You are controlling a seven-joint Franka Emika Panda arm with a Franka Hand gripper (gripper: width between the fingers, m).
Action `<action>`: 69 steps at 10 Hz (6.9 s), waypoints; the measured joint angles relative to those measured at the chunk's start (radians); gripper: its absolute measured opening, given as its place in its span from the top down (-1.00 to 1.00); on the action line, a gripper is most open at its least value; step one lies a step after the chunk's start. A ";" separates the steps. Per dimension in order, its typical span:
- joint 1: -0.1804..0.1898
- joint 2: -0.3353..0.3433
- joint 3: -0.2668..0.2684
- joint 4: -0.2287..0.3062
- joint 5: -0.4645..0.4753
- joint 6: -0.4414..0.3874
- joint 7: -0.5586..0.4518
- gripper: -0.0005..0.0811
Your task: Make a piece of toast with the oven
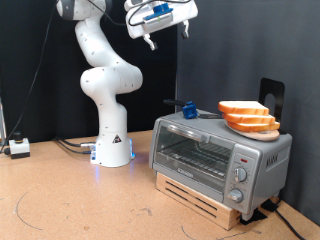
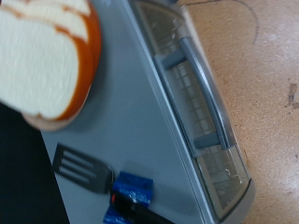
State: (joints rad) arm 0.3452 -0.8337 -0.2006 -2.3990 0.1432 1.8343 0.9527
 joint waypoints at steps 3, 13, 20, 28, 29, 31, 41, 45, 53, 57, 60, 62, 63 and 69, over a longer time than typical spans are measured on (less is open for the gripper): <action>0.038 0.052 -0.014 0.022 -0.045 -0.001 -0.145 -1.00; 0.070 0.119 -0.135 -0.077 0.025 0.112 -0.350 -1.00; 0.070 0.156 -0.169 -0.090 0.026 0.092 -0.403 -1.00; 0.060 0.157 -0.168 -0.185 0.014 0.170 -0.407 -1.00; 0.060 0.159 -0.169 -0.201 0.013 0.182 -0.417 -1.00; 0.060 0.167 -0.168 -0.238 0.006 0.230 -0.422 -1.00; 0.075 0.293 -0.135 -0.330 -0.027 0.407 -0.435 -1.00; 0.074 0.349 -0.129 -0.361 -0.036 0.483 -0.434 -1.00; -0.010 0.481 -0.162 -0.319 -0.078 0.583 -0.434 -1.00; -0.022 0.550 -0.201 -0.268 -0.078 0.598 -0.475 -1.00; -0.043 0.589 -0.216 -0.250 -0.107 0.614 -0.482 -1.00; -0.077 0.639 -0.220 -0.245 -0.165 0.664 -0.460 -1.00; -0.093 0.671 -0.223 -0.239 -0.178 0.688 -0.452 -1.00; -0.118 0.852 -0.246 -0.163 -0.110 0.766 -0.483 -1.00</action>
State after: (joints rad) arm 0.2268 0.0184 -0.4462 -2.5620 0.0332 2.5999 0.4701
